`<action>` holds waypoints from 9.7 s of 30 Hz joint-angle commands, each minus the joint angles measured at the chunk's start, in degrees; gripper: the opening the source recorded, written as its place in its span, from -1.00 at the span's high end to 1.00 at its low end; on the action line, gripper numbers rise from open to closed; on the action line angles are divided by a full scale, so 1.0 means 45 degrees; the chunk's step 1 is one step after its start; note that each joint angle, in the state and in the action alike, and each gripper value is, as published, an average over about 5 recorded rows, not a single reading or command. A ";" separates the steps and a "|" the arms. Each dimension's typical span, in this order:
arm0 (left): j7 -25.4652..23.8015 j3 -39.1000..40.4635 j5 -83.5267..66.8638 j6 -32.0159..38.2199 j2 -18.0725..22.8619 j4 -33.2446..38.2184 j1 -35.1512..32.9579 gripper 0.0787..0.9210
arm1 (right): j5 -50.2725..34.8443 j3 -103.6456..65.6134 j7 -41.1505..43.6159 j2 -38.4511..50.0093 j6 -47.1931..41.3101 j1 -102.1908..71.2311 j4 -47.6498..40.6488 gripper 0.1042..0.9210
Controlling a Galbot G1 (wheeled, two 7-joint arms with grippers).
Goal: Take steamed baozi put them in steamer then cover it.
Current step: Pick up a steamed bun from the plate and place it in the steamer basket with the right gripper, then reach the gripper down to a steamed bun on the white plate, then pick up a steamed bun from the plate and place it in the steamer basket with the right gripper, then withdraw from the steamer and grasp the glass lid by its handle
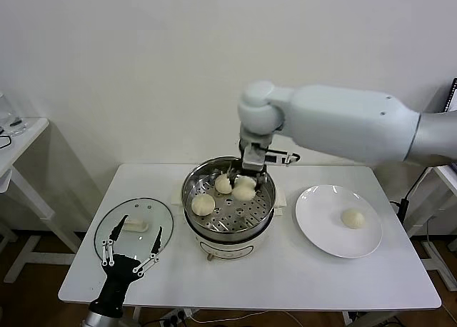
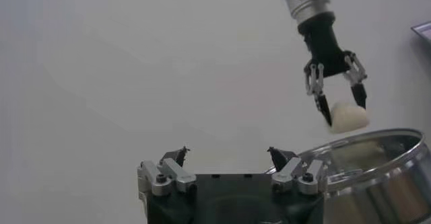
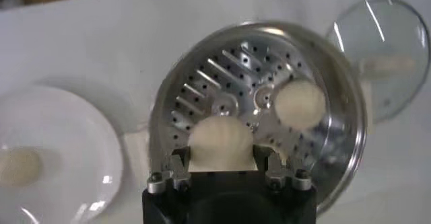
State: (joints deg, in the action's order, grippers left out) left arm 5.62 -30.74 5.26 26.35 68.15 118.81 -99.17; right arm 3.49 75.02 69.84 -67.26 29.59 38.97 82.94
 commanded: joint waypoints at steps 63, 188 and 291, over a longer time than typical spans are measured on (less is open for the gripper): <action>0.0032 -0.0157 -0.0055 0.0000 -0.0008 -0.0012 0.0100 -0.77 | -0.2518 -0.3819 0.0379 0.6416 -0.6329 -0.5625 -0.8793 -0.76; 0.0326 -0.0643 0.0206 0.0043 0.0014 0.0052 -0.0075 -0.77 | -0.7316 0.3445 -0.0633 -0.1730 -0.8705 -0.0196 -0.4833 -0.76; 0.3732 -0.0204 1.6330 -0.3032 -0.0025 -1.0177 0.7336 -0.77 | -0.3589 -2.2846 -1.7680 -0.0734 -0.1702 -2.5079 0.1371 -0.76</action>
State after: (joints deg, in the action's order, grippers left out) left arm 22.78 -31.96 78.30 13.00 68.00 74.24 -67.50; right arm -13.04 -27.61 -9.77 -70.30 21.82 -73.65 89.14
